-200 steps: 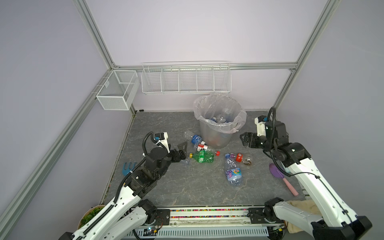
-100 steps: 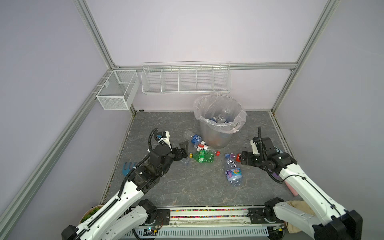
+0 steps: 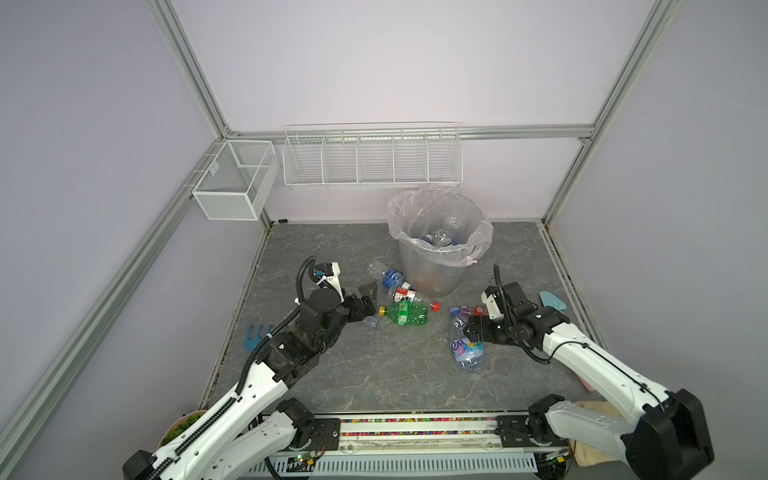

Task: Throw the plastic bottles in the bin
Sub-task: 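Move the right gripper down to the colorful-label blue-cap bottle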

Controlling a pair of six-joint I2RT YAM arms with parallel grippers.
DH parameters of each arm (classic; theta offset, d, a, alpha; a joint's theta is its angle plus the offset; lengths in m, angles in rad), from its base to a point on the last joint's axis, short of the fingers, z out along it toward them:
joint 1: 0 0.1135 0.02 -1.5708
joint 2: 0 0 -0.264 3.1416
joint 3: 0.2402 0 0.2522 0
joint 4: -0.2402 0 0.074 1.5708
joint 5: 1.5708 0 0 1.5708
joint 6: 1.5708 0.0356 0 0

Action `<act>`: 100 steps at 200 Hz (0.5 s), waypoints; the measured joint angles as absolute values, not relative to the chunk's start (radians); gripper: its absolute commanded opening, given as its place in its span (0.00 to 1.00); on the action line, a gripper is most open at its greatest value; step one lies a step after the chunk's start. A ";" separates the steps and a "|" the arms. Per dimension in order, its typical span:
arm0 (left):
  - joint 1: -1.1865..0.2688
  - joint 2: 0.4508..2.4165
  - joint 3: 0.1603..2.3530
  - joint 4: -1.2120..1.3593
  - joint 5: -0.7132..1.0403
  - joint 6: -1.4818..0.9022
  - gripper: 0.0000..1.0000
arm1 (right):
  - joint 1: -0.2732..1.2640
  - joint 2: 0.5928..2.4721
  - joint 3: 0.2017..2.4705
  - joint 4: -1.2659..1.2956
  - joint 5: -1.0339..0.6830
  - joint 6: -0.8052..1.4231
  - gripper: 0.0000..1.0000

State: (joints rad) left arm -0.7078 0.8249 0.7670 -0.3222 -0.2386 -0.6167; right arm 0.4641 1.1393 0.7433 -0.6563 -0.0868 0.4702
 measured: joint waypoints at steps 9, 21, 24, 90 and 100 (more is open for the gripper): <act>-0.708 0.826 0.767 -0.322 -0.239 -0.616 0.99 | 0.477 1.148 0.738 -0.653 -0.084 0.472 0.88; -0.708 0.826 0.767 -0.322 -0.239 -0.615 0.99 | 0.494 1.161 0.733 -0.648 -0.079 0.474 0.88; -0.708 0.826 0.767 -0.322 -0.239 -0.614 0.99 | 0.496 1.164 0.731 -0.646 -0.077 0.475 0.88; -0.708 0.826 0.767 -0.322 -0.239 -0.609 0.99 | 0.516 1.275 0.719 -0.611 -0.046 0.495 0.88; -0.708 0.826 0.767 -0.322 -0.239 -0.609 0.99 | 0.517 1.283 0.719 -0.606 -0.046 0.498 0.88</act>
State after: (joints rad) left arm -0.7078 0.8257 0.7670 -0.3222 -0.2386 -0.6094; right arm 0.5175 1.2831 0.7193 -0.6064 -0.0460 0.4980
